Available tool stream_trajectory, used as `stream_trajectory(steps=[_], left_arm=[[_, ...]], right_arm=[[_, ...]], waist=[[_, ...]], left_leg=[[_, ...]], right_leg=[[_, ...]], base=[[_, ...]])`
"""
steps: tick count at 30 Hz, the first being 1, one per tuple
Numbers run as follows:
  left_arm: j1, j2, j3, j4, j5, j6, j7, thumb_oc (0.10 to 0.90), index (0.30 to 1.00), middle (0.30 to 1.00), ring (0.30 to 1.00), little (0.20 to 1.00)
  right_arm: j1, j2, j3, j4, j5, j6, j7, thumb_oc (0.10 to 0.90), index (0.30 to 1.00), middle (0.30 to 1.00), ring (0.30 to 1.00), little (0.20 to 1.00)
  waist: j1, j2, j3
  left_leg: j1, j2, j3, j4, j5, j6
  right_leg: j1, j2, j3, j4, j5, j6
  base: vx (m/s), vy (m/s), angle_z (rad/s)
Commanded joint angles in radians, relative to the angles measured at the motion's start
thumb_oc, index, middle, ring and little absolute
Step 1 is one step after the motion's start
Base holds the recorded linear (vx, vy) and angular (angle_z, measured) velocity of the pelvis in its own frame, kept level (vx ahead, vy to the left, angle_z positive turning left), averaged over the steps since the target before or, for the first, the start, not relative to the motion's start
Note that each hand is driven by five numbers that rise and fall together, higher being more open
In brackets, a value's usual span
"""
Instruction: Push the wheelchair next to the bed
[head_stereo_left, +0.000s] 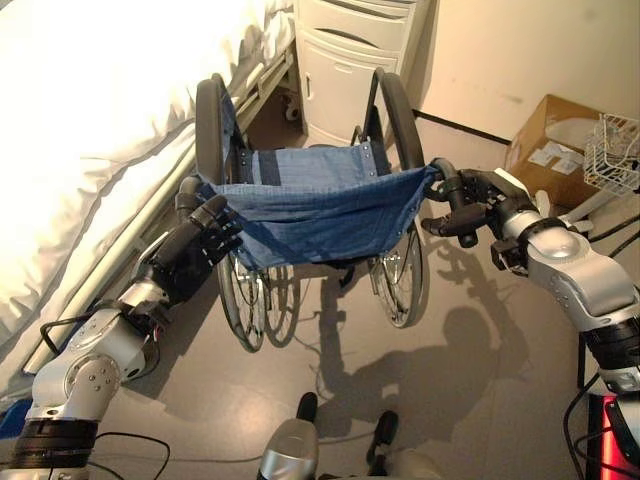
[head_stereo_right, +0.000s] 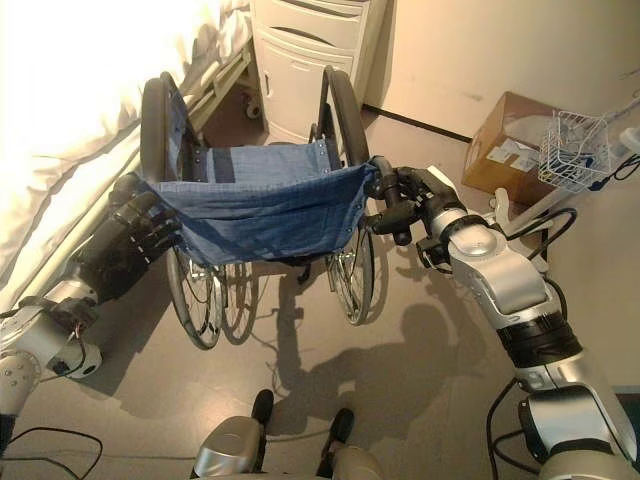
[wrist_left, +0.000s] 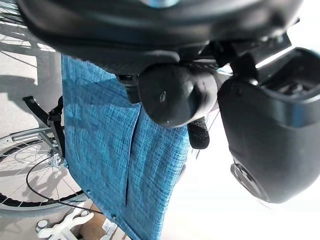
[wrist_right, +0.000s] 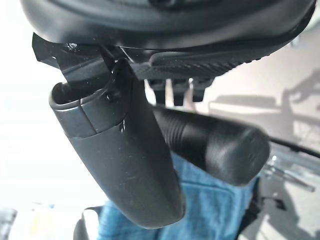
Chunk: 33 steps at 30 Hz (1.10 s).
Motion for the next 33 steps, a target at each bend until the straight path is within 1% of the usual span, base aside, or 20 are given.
stream_trajectory(steps=[1,6,11,15,16,19,22,25,27,28,30,32,33], left_arm=[[-0.110,0.048,0.197,0.001,-0.054,-0.244,0.004,0.800,0.900,0.900,0.900,0.900],[-0.059,0.047,0.267,-0.025,-0.054,-0.256,0.013,0.800,0.900,0.900,0.900,0.900],[-0.017,0.044,0.331,-0.020,-0.056,-0.261,0.018,0.800,0.900,0.900,0.900,0.900],[0.004,0.042,0.358,-0.016,-0.043,-0.264,0.029,0.800,0.900,0.900,0.900,0.900],[0.018,0.042,0.373,-0.021,-0.042,-0.264,0.031,0.800,0.900,0.900,0.900,0.900],[0.046,0.036,0.401,-0.035,-0.038,-0.284,0.026,0.800,0.900,0.900,0.900,0.900],[0.076,0.034,0.426,-0.042,0.014,-0.300,0.019,0.800,0.900,0.900,0.900,0.900],[0.103,0.038,0.439,-0.043,0.073,-0.285,0.003,0.800,0.900,0.900,0.900,0.900],[0.144,0.038,0.448,-0.041,0.153,-0.267,-0.016,0.800,0.900,0.900,0.900,0.900],[0.157,0.040,0.448,-0.040,0.182,-0.272,-0.019,0.800,0.900,0.900,0.900,0.900],[0.209,0.055,0.459,-0.033,0.287,-0.276,-0.030,0.800,0.900,0.900,0.900,0.900],[0.266,0.077,0.483,-0.015,0.352,-0.290,-0.052,0.800,0.900,0.900,0.900,0.900],[0.290,0.083,0.497,-0.018,0.379,-0.286,-0.060,0.800,0.900,0.900,0.900,0.900]], right_arm=[[0.007,-0.103,-0.059,-0.026,-0.013,-0.179,-0.082,0.800,0.900,0.900,0.900,0.900],[0.112,-0.112,-0.175,-0.049,0.004,-0.205,-0.122,0.800,0.900,0.900,0.900,0.900],[0.209,-0.085,-0.294,-0.025,0.035,-0.249,-0.196,0.800,0.900,0.900,0.900,0.900],[0.258,-0.061,-0.354,-0.017,0.027,-0.249,-0.218,0.800,0.900,0.900,0.900,0.900],[0.278,-0.056,-0.373,-0.022,0.022,-0.240,-0.214,0.800,0.900,0.900,0.900,0.900],[0.320,-0.043,-0.403,-0.017,0.014,-0.232,-0.207,0.800,0.900,0.900,0.900,0.900],[0.362,-0.029,-0.432,-0.004,0.021,-0.220,-0.222,0.800,0.900,0.900,0.900,0.900],[0.396,-0.020,-0.463,0.023,0.041,-0.208,-0.244,0.800,0.900,0.900,0.900,0.900],[0.438,-0.012,-0.496,0.045,0.057,-0.197,-0.264,0.800,0.900,0.900,0.900,0.900],[0.450,-0.010,-0.504,0.049,0.065,-0.192,-0.271,0.800,0.900,0.900,0.900,0.900],[0.487,-0.007,-0.537,0.072,0.082,-0.173,-0.284,0.800,0.900,0.900,0.900,0.900],[0.529,-0.004,-0.575,0.105,0.111,-0.154,-0.297,0.800,0.900,0.900,0.900,0.900],[0.549,0.005,-0.590,0.129,0.124,-0.151,-0.298,0.800,0.900,0.900,0.900,0.900]], waist=[[-0.045,0.053,-0.306],[-0.055,0.055,-0.308],[-0.067,0.060,-0.312],[-0.070,0.064,-0.313],[-0.070,0.065,-0.314],[-0.068,0.066,-0.315],[-0.066,0.067,-0.316],[-0.062,0.069,-0.315],[-0.059,0.071,-0.314],[-0.058,0.071,-0.315],[-0.057,0.073,-0.312],[-0.056,0.075,-0.310],[-0.054,0.077,-0.309]], left_leg=[[0.003,0.011,-0.020,-0.048,0.001,-0.075],[0.011,0.013,-0.014,-0.057,-0.002,-0.072],[0.015,0.016,-0.003,-0.062,-0.006,-0.073],[0.015,0.018,-0.001,-0.066,-0.006,-0.074],[0.016,0.018,-0.001,-0.067,-0.006,-0.074],[0.016,0.019,-0.006,-0.072,-0.004,-0.076],[0.016,0.021,-0.007,-0.077,0.000,-0.080],[0.013,0.022,-0.010,-0.079,0.002,-0.083],[0.009,0.023,-0.014,-0.080,0.004,-0.085],[0.008,0.023,-0.015,-0.081,0.004,-0.085],[0.005,0.022,-0.018,-0.080,0.006,-0.085],[0.004,0.022,-0.018,-0.083,0.008,-0.085],[0.003,0.021,-0.019,-0.085,0.008,-0.085]], right_leg=[[0.044,0.002,-0.046,0.088,-0.123,0.013],[0.041,0.004,-0.039,0.089,-0.128,0.014],[0.039,0.006,-0.034,0.087,-0.131,0.015],[0.038,0.006,-0.032,0.085,-0.132,0.016],[0.037,0.006,-0.031,0.084,-0.131,0.017],[0.037,0.008,-0.029,0.080,-0.132,0.015],[0.038,0.010,-0.032,0.072,-0.130,0.014],[0.038,0.010,-0.037,0.068,-0.129,0.014],[0.036,0.011,-0.042,0.067,-0.129,0.014],[0.035,0.011,-0.044,0.068,-0.129,0.014],[0.033,0.011,-0.047,0.070,-0.129,0.015],[0.032,0.011,-0.051,0.069,-0.129,0.017],[0.031,0.011,-0.051,0.069,-0.128,0.017]], base=[[0.00,0.002,-0.05],[0.00,-0.007,-0.06],[0.00,-0.007,-0.03],[0.00,-0.002,-0.01],[0.00,0.000,0.00],[0.00,-0.004,-0.04],[-0.01,-0.005,-0.07],[0.00,0.000,0.00],[-0.01,0.002,0.03],[-0.01,0.004,0.05],[-0.01,0.002,0.02],[-0.02,0.011,0.05],[-0.02,0.011,0.06]])
